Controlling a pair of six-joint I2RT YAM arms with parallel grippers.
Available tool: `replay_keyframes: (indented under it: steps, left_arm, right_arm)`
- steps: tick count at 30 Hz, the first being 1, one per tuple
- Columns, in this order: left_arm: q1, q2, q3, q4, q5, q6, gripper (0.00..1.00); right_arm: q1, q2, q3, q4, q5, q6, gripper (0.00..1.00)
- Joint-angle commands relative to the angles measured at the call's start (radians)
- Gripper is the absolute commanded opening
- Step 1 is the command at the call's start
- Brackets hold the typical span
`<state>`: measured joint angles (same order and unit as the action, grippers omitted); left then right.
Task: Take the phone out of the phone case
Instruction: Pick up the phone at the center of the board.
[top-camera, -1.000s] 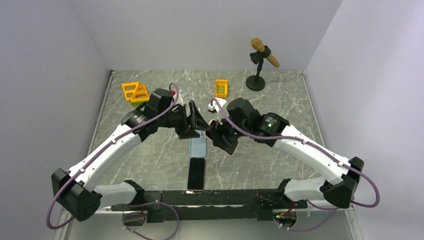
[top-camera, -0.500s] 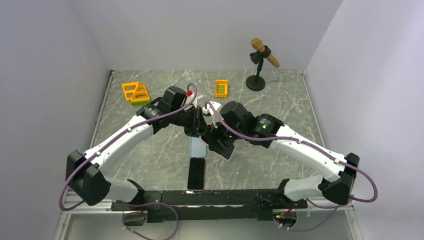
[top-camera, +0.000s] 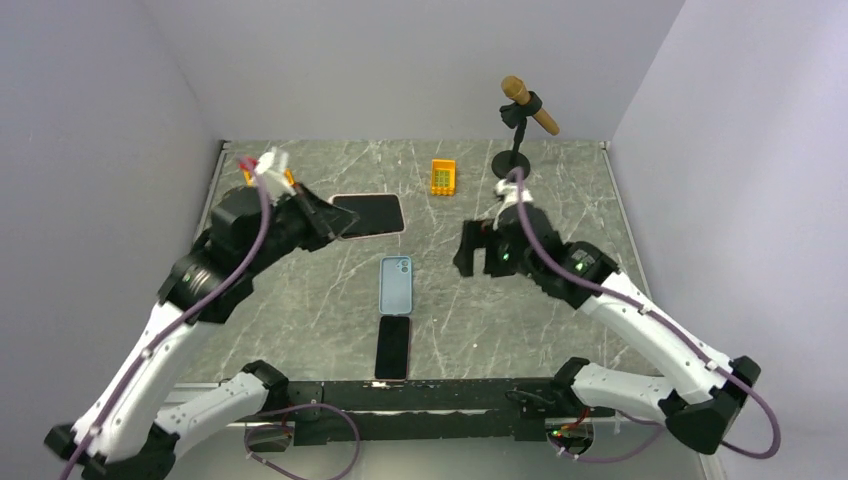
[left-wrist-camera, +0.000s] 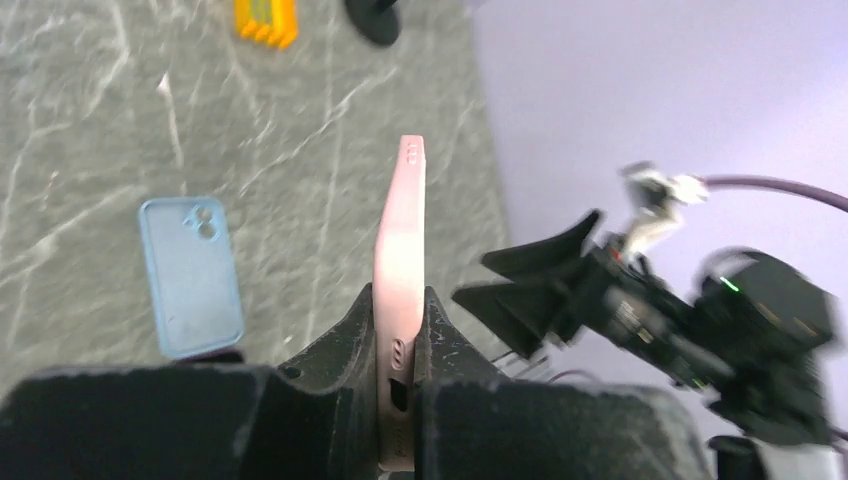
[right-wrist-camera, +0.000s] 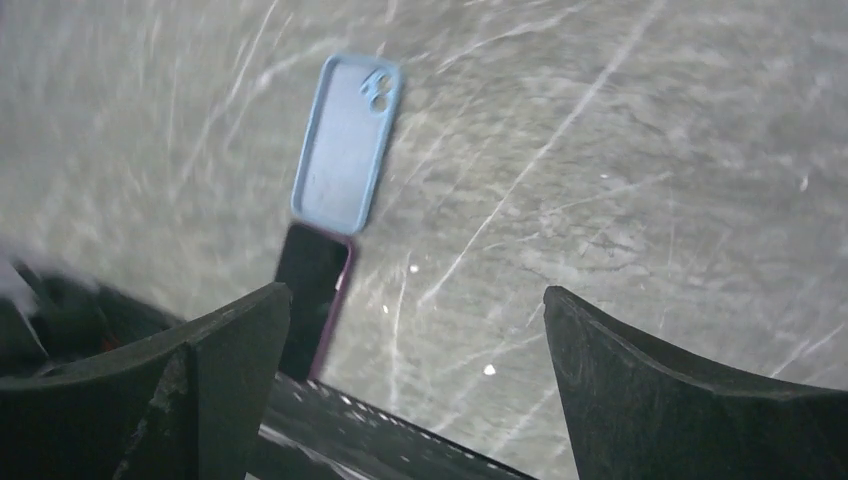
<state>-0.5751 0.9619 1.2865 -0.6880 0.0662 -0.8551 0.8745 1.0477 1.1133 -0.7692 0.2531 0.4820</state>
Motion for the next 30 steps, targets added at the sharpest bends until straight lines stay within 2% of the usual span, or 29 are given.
replay_keyframes:
  steps: [1, 3, 5, 7, 8, 10, 12, 13, 16, 19, 25, 27, 30]
  left_arm:
    - [0.028, -0.131, -0.142, 0.314, -0.052, -0.177, 0.0]
    - [0.037, -0.175, -0.251, 0.501, -0.013, -0.285, 0.0]
    - [0.039, -0.199, -0.338, 0.677, 0.022, -0.374, 0.0]
    - [0.038, -0.202, -0.39, 0.795, 0.054, -0.423, 0.0]
    - [0.038, -0.202, -0.409, 0.835, 0.063, -0.445, 0.0]
    - [0.039, -0.208, -0.444, 0.914, 0.066, -0.472, 0.0]
    - [0.039, -0.213, -0.479, 0.976, 0.052, -0.505, 0.0]
    - [0.038, -0.213, -0.488, 0.996, 0.051, -0.518, 0.0]
    - [0.04, -0.207, -0.493, 1.025, 0.058, -0.532, 0.0]
    - [0.039, -0.199, -0.482, 1.029, 0.08, -0.532, 0.0]
    - [0.04, -0.209, -0.501, 1.055, 0.094, -0.556, 0.0]
    - [0.038, -0.216, -0.513, 1.065, 0.094, -0.568, 0.0]
    - [0.039, -0.226, -0.526, 1.073, 0.093, -0.576, 0.0]
  right_arm:
    - [-0.356, 0.012, -0.045, 0.06, -0.44, 0.277, 1.0]
    - [-0.449, 0.037, -0.063, 0.151, -0.677, 0.333, 1.0]
    - [-0.486, 0.047, -0.062, 0.266, -0.859, 0.395, 1.0]
    - [-0.488, 0.025, -0.109, 0.519, -1.014, 0.545, 0.99]
    - [-0.484, 0.008, -0.164, 0.74, -1.055, 0.683, 0.98]
    - [-0.463, -0.007, -0.267, 1.155, -1.042, 0.938, 0.93]
    - [-0.432, 0.011, -0.285, 1.32, -0.988, 1.043, 0.9]
    - [-0.405, 0.028, -0.264, 1.335, -0.975, 1.025, 0.89]
    - [-0.317, 0.09, -0.17, 1.228, -0.915, 0.943, 0.84]
    - [-0.253, 0.128, -0.159, 1.278, -0.806, 0.969, 0.74]
    - [-0.233, 0.196, -0.09, 1.291, -0.703, 0.969, 0.52]
    - [-0.232, 0.201, -0.072, 1.247, -0.662, 0.964, 0.4]
    - [-0.232, 0.207, -0.072, 1.22, -0.614, 0.976, 0.36]
